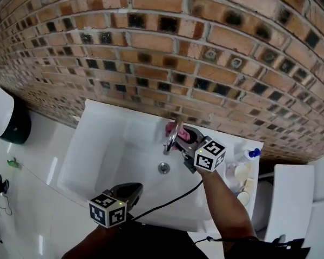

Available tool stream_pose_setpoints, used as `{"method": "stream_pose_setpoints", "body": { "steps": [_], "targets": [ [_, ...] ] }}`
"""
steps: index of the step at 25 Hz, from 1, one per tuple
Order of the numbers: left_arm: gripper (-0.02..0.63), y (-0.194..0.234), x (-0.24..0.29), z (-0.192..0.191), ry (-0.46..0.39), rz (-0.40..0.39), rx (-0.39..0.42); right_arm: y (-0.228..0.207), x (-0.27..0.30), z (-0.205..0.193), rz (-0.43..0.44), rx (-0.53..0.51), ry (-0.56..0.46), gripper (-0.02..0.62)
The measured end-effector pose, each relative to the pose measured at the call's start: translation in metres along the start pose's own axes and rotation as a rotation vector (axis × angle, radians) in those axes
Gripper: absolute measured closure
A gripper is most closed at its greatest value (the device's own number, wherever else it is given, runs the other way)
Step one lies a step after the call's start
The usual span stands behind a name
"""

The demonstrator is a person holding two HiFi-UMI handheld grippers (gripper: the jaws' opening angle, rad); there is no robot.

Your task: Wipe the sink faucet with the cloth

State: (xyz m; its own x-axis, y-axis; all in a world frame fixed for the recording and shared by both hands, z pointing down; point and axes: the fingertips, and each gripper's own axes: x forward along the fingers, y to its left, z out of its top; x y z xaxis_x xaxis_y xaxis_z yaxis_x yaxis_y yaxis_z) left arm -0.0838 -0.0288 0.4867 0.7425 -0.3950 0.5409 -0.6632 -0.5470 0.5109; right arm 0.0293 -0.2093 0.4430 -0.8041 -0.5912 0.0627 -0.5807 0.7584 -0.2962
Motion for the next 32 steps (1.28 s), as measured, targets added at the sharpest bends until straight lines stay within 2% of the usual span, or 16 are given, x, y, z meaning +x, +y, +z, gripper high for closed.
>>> {"method": "stream_pose_setpoints", "body": {
  "steps": [4,7,12,15,20,22,26,32],
  "targets": [
    [0.603,-0.018,0.007,-0.010,-0.014,0.052,0.007,0.008,-0.006,0.002,0.090,-0.220,0.109,0.469],
    [0.603,-0.028,0.012,-0.018,-0.028,0.076,-0.019,0.015,-0.010,-0.001,0.139,-0.395,0.204,0.469],
    [0.603,-0.044,0.018,-0.025,-0.052,0.097,-0.042,0.035,-0.013,-0.012,0.242,-0.577,0.310,0.476],
    [0.603,-0.049,0.020,-0.028,-0.057,0.108,-0.049,0.044,-0.014,-0.017,0.264,-0.688,0.331,0.479],
    [0.603,-0.056,0.024,-0.028,-0.066,0.120,-0.046,0.048,-0.020,-0.026,0.270,-0.996,0.425,0.477],
    [0.603,-0.058,0.025,-0.030,-0.065,0.124,-0.048,0.050,-0.022,-0.033,0.282,-1.081,0.459,0.477],
    [0.603,-0.058,0.025,-0.029,-0.069,0.133,-0.051,0.053,-0.025,-0.046,0.292,-1.179,0.498,0.477],
    [0.603,-0.057,0.029,-0.029,-0.064,0.134,-0.055,0.055,-0.030,-0.060,0.307,-1.223,0.519,0.477]
  ]
}}
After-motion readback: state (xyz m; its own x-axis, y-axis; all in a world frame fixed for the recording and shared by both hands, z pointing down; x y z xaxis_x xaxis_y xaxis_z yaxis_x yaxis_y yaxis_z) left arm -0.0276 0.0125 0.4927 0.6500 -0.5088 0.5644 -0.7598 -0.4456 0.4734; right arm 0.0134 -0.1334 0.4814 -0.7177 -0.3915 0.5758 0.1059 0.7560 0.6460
